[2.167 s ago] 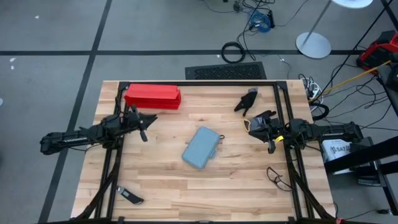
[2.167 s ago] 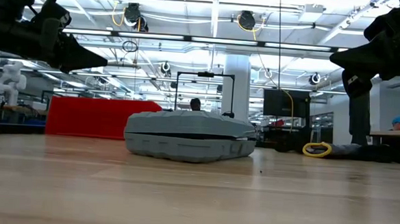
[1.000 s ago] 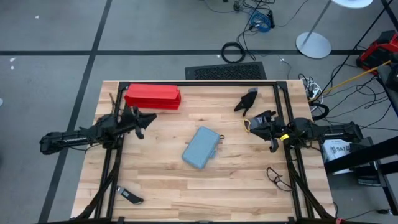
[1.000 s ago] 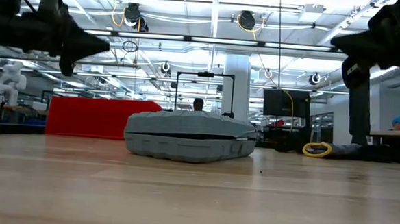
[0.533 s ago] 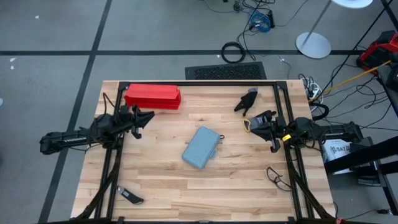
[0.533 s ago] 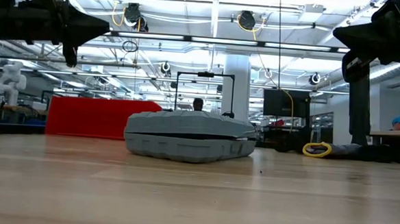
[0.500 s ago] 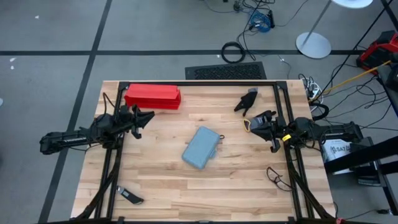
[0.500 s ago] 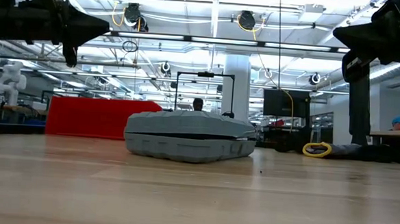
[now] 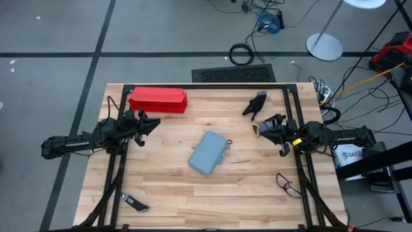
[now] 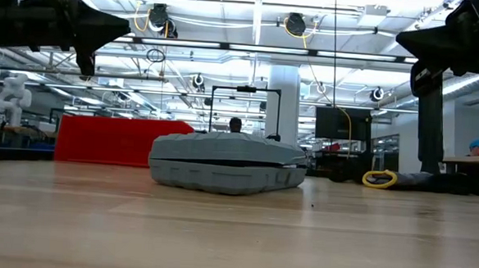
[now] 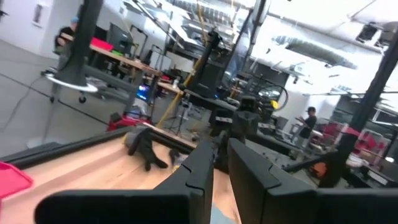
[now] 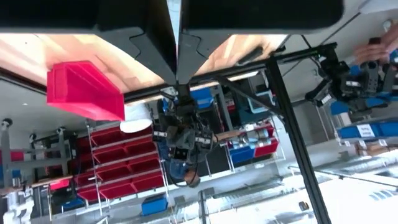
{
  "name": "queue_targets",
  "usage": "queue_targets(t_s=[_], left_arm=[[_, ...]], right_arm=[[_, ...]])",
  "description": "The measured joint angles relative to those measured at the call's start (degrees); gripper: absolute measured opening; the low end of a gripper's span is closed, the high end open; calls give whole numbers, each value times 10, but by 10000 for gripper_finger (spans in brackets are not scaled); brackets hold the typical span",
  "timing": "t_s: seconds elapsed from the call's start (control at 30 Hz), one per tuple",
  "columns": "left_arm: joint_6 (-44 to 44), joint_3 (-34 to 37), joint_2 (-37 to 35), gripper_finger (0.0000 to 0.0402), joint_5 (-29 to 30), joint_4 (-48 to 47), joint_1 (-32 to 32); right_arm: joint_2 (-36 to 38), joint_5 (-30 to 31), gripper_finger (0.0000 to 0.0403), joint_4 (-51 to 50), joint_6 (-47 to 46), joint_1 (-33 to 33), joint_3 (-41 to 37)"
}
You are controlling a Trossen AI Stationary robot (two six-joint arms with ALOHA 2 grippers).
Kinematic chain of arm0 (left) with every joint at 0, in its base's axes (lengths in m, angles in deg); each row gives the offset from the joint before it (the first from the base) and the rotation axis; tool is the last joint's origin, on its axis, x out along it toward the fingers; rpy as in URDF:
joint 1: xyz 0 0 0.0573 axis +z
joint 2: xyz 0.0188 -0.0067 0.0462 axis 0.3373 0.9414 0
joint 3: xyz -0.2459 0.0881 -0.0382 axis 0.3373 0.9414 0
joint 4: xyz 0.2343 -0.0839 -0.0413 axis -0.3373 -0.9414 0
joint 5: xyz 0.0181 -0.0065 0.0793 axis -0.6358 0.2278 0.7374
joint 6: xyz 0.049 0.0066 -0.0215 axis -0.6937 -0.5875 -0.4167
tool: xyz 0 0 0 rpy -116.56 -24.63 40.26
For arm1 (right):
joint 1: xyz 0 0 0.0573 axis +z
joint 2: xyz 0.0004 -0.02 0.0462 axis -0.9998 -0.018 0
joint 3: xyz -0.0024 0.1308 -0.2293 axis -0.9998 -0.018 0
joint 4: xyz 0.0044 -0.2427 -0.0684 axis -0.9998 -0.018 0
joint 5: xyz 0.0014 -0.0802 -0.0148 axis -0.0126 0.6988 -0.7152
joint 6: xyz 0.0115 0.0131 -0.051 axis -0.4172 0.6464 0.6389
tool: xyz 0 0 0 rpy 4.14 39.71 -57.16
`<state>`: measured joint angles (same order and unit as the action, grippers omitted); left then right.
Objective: Prefit tool cases
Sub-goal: Open the gray pre-fit tool case
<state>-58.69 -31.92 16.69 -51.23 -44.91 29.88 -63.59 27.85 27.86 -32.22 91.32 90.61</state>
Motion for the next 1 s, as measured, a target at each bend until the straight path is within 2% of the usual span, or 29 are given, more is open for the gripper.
queue_targets(t_s=[0.17, 0.3, 0.47, 0.63, 0.73, 0.8, 0.9, 1.0], left_arm=[[-8, -6, 41, 53, 29, 37, -32], [-66, -44, 119, 53, 31, 95, -61], [-171, -130, 279, 53, 32, 174, -91], [-257, -269, 488, 53, 32, 174, -111], [-300, -351, 594, 53, 35, 99, -114], [-316, -407, 641, 53, 65, 18, -114], [-301, -465, 689, 53, 133, -133, -114], [-283, -489, 712, 53, 153, -230, -116]], right_arm=[[0, -19, 51, 50, 20, 0, 0], [-9, -23, 76, 101, 55, 0, 4], [-54, -26, 85, 140, 97, 0, 29], [-149, -28, 79, 145, 121, 0, 80], [-235, -28, 75, 114, 137, 7, 121], [-297, -27, 74, 68, 146, 18, 154], [-389, -25, 73, -11, 148, 39, 204], [-478, -14, 73, -86, 146, 62, 253]])
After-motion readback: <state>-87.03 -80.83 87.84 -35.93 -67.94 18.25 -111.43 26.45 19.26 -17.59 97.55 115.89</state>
